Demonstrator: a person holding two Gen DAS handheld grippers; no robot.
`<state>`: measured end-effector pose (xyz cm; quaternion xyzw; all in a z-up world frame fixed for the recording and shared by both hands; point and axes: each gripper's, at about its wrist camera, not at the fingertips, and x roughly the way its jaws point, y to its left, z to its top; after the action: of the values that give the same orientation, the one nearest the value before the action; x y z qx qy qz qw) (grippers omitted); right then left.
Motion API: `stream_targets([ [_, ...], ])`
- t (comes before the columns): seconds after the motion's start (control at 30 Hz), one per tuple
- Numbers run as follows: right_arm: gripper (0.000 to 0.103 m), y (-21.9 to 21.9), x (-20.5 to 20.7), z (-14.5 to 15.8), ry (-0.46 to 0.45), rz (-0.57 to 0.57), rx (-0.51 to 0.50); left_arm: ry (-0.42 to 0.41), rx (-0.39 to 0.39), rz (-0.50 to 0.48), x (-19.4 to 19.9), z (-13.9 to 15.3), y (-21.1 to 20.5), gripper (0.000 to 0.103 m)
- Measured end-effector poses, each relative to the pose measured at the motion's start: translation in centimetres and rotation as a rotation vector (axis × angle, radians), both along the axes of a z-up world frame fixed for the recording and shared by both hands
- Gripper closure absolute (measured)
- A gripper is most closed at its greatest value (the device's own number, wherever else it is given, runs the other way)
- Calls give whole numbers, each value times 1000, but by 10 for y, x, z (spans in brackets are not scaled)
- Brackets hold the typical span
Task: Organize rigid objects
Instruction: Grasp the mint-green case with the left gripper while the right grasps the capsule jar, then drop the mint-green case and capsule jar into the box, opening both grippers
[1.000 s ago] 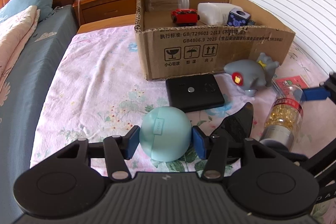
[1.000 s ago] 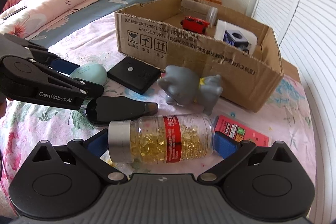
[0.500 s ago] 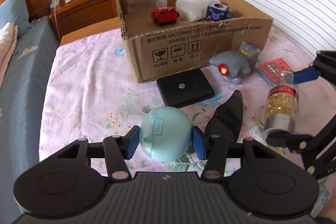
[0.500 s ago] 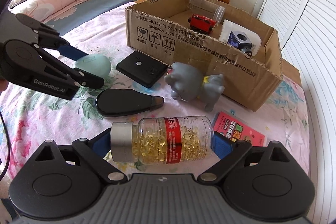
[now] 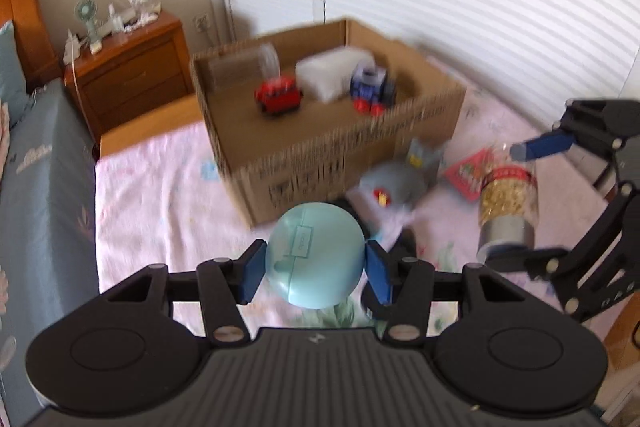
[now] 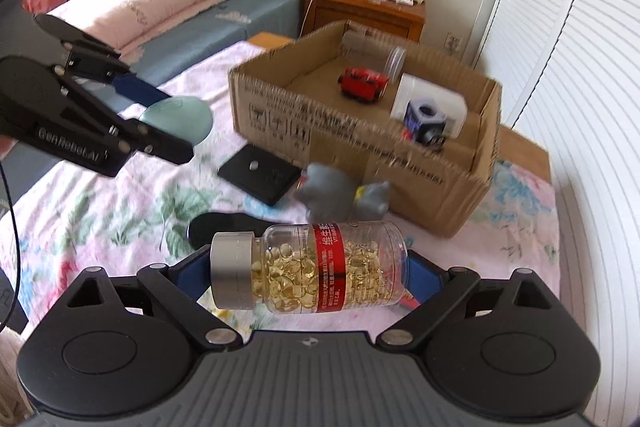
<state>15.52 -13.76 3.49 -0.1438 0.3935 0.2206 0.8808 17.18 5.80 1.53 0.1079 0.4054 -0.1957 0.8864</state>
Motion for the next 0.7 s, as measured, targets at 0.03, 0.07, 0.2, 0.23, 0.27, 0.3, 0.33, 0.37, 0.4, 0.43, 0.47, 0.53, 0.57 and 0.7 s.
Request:
stream_targets([
  [0.03,5,-1,1,3,-7,-1,4,-13,-3,-3,4,6,-1,51],
  [0.07,5,-1,3,6,-13,-3,8,-25,-8,-6,8,11,-3,51],
  [0.2,5,-2,8,18,-47,-8,19,-70,-15,-17,31,27,-10,51],
  [0.23,5,-3,10,20,-55,-10,21,-84,-12,-19,37,29,-13,51],
  [0.27,5,-3,11,23,-62,-11,24,-92,-7,-17,45,30,-15,51],
  [0.3,5,-4,12,25,-67,-12,26,-95,-2,-11,54,30,-17,51],
  [0.33,5,-4,14,27,-73,-16,28,-96,1,-5,62,29,-19,51],
  [0.37,5,-5,15,29,-77,-19,29,-96,6,-3,70,27,-21,51],
  [0.4,5,-5,16,31,-81,-20,29,-93,10,2,78,25,-22,51],
  [0.43,5,-6,17,32,-85,-24,31,-88,15,8,85,22,-23,51],
  [0.47,5,-7,18,33,-88,-27,34,-81,21,12,93,18,-25,51],
  [0.53,5,-8,21,36,-94,-34,35,-65,35,20,104,9,-27,51],
  [0.57,5,-9,22,36,-95,-39,36,-57,42,26,108,4,-27,51],
  [0.7,5,-12,24,39,-99,-50,33,-42,45,54,117,-8,-23,50],
])
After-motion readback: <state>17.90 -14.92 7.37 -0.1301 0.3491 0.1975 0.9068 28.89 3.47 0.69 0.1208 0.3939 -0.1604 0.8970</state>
